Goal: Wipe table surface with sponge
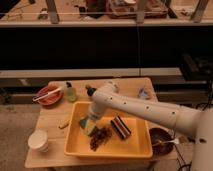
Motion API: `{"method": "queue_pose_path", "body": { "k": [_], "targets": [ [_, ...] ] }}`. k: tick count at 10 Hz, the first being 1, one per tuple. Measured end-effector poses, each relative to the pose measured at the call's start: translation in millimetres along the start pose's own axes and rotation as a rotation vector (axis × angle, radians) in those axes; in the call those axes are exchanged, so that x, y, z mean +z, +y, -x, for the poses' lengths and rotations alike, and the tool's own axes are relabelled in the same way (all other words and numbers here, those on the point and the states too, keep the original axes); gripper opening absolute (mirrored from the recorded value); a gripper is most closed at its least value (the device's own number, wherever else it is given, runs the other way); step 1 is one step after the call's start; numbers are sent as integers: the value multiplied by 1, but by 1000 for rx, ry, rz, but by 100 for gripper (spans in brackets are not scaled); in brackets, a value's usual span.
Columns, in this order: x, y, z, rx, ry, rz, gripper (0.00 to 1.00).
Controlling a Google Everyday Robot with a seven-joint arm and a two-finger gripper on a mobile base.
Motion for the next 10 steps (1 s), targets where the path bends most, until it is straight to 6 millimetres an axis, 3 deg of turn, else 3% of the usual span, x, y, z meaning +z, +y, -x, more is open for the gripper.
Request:
{"method": "queue_pose_path", "body": {
  "k": [10],
  "targets": [
    [55,2,-11,79,50,5,80]
  ]
}}
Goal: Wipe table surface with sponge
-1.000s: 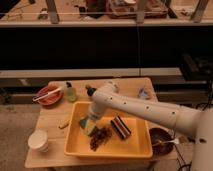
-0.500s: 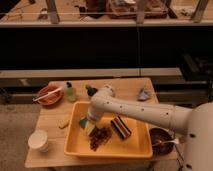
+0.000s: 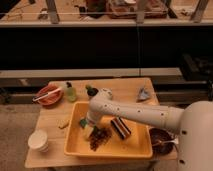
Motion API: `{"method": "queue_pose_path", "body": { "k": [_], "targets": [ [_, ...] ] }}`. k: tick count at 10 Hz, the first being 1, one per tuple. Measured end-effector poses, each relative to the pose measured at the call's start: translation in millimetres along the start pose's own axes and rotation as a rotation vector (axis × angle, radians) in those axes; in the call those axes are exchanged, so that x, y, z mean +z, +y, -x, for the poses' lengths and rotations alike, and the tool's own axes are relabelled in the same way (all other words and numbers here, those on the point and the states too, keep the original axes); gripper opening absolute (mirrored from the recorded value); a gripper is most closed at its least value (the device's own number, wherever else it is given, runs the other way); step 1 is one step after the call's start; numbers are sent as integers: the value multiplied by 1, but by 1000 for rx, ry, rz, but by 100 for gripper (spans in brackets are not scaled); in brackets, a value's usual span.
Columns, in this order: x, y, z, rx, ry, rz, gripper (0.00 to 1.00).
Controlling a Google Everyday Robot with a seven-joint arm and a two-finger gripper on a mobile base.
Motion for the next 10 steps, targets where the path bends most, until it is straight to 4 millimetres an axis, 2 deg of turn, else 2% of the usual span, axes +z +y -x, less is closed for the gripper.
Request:
{"method": "queue_pose_path", "body": {
  "k": [1,2,8,9,10],
  "targets": [
    [5,4,-1,-5,-6,16,79],
    [7,6,-1,-20,-15,25,73],
    [7,8,2,-57,-26,54,13],
    [7,8,2,-57,-26,53,7],
    [7,8,2,-57,-25,54,6]
  ]
}}
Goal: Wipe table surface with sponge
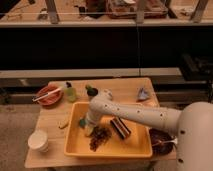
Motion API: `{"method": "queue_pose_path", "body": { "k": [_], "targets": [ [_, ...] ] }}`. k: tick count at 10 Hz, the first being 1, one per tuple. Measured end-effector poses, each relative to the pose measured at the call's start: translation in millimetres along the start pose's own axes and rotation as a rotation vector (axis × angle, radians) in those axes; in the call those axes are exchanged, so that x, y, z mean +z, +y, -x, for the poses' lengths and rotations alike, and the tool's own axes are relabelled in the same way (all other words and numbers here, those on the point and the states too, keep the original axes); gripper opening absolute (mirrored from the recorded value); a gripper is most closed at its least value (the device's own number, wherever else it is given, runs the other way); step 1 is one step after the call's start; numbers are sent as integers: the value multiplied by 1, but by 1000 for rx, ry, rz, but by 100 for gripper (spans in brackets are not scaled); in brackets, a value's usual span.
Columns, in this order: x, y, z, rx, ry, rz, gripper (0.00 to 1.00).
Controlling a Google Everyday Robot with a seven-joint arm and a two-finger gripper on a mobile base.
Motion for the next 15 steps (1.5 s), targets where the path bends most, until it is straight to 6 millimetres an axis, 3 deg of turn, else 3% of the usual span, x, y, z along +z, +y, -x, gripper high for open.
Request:
{"method": "queue_pose_path", "body": {
  "k": [2,4,6,10,12,15],
  "targets": [
    [0,1,0,-1,2,2,7],
    [-1,1,0,-4,2,1,20],
    [-21,-1,-4,-28,-2,-25,26],
    [-113,-9,4,-72,-42,-89,26],
    [-169,-13,11,-103,-61,-137,26],
    [-226,-14,48,-217,-88,-185,26]
  ]
}}
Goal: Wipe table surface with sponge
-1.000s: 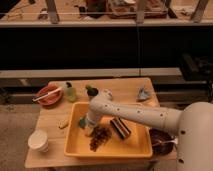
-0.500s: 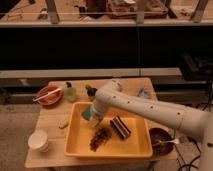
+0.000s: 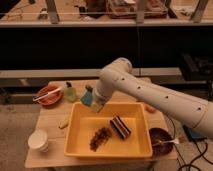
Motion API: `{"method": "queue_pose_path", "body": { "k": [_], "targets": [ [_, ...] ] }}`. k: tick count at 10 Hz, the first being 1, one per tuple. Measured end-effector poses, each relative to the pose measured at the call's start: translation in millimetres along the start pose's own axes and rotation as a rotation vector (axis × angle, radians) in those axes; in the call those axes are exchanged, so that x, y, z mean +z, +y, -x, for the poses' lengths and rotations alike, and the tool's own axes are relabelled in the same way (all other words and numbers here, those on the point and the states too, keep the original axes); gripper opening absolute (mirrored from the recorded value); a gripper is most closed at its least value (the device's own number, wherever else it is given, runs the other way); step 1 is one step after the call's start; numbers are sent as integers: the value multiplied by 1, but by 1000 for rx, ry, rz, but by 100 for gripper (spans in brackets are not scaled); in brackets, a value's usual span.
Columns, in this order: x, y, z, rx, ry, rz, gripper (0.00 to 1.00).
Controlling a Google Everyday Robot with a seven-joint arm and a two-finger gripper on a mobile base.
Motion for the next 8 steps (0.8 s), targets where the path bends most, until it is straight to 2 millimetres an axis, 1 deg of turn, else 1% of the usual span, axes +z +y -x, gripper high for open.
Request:
{"method": "queue_pose_path", "body": {
  "k": [1,2,3,4,5,6,7,8],
  "targets": [
    [-4,-4,18,-38,-16,-3,26],
    [-2,-7,39,-74,-35,3,26],
    [6,-9,60,-105,-50,16,26],
    [17,-10,79,-129,-65,38,26],
    [33,-12,97,-150,-79,66,26],
    [57,-12,118,-177,-95,101,26],
    [75,-11,134,-199,-106,128,26],
    [91,-12,146,-215,-113,147,26]
  ]
}}
